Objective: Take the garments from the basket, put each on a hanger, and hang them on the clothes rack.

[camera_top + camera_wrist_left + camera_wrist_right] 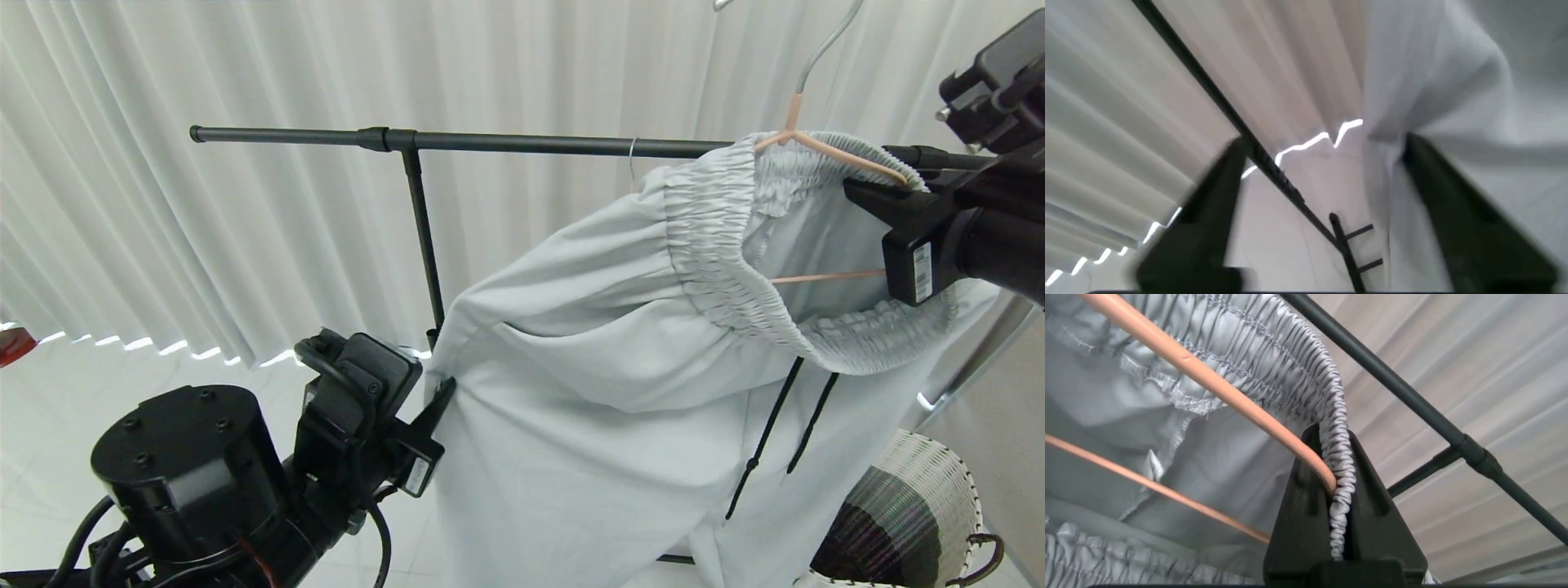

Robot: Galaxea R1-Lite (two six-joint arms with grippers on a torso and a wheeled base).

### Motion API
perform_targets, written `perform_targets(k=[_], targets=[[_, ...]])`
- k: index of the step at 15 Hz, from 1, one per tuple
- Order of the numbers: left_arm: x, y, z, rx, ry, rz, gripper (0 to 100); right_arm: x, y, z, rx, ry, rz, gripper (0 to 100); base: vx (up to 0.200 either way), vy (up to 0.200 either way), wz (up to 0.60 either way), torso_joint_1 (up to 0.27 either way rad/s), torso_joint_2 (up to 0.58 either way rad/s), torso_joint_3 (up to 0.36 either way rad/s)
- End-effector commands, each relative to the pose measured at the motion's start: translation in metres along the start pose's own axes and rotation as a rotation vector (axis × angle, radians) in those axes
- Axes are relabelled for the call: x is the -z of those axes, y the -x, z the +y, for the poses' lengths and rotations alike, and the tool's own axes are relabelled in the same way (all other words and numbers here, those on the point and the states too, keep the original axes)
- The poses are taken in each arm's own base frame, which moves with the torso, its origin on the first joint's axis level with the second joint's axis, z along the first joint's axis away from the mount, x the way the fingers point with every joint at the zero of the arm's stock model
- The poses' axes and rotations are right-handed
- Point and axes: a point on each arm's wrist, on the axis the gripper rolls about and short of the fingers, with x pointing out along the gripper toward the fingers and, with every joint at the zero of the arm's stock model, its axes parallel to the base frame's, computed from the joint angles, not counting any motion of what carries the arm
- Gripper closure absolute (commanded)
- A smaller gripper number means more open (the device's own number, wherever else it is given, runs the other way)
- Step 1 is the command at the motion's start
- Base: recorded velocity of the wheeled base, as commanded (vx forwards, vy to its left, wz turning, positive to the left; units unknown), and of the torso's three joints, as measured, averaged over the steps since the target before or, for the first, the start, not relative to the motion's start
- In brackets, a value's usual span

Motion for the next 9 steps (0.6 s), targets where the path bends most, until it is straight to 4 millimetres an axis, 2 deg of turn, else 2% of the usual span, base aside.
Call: perform_targets(k=[1,4,6,9], targets=[[0.004,-0.002,0.002,-0.013,-0.002,0.018,100,0.000,0.001,-0.001,0.002,-0.001,-0.002,100,0.000,0.000,0.00,0.000,0.00,0.000],[0.024,0.000,0.023,-0.098,-0.010,0.102,100,0.000,0.001,-0.003,0.024,-0.002,0.006,100,0.000,0.000,0.00,0.000,0.00,0.000],[0.030,0.007,0.031,-0.128,-0.010,0.128,100,0.000,0.001,-0.005,0.041,-0.005,0.013,100,0.000,0.000,0.00,0.000,0.00,0.000],[0.033,0.013,0.031,-0.126,-0.015,0.133,100,0.000,0.000,-0.005,0.042,-0.003,0.015,100,0.000,0.000,0.00,0.000,0.00,0.000]])
